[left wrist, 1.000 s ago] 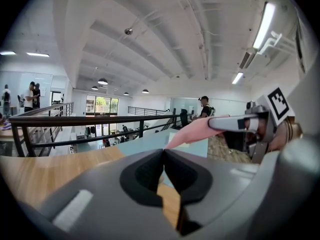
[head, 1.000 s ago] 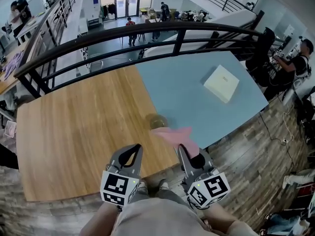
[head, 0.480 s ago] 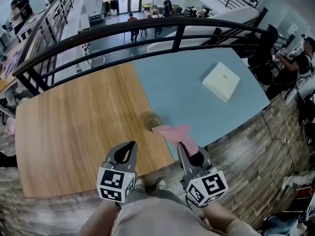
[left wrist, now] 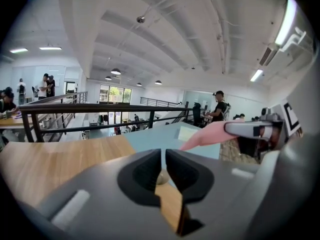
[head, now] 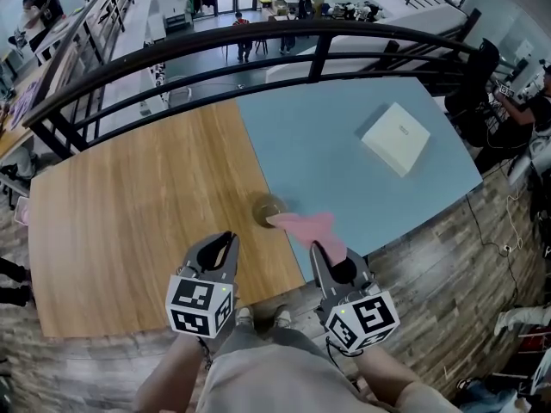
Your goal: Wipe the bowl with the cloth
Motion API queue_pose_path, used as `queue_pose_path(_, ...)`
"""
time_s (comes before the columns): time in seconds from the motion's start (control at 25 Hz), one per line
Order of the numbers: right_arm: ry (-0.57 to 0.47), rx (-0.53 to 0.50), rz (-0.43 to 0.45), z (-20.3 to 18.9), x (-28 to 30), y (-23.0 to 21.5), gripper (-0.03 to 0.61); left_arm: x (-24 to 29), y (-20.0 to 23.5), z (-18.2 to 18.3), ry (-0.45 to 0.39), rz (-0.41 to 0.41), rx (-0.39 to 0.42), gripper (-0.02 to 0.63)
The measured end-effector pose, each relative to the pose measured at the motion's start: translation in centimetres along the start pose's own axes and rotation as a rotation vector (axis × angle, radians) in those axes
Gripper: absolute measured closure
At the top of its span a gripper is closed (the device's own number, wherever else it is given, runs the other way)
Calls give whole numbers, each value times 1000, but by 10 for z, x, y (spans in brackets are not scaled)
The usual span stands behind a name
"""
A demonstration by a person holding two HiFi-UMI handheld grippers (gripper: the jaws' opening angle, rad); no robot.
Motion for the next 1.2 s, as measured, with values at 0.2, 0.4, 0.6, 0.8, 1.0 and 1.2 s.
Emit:
queue_pose_path(0.2,26,25,9,-3,18,-9,558,24,13,0,30,-16,-26,563)
queue_pose_path(0.4,50,0,10,-5,40,-15,558,49,34,1,57,-5,-47,552)
queue_pose_path(0.6,72,7,2,-25,61,-23,558,77,50,-11,74,-20,-91,548)
queue_pose_path(0.8,99,-15,-7,-58,84,-31,558,105,64,-38,97,-43,-156,535)
queue_pose_path(1.0,129,-15,-12,-79,104,-37,558,132,75,-56,136,-64,-193,535)
queue_pose_path(1.2,142,-7,-19,-98,120,-43,558,159,88,-83,201,-72,-177,518)
Point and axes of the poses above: the fingertips, and each gripper's own axes: x forward along the fingers, y to its left, z out of its top, the point moved 2 cm from there along -x, backward along the fingers, and after that the axes turned 15 degrees about -z, right-handed, at the moved point
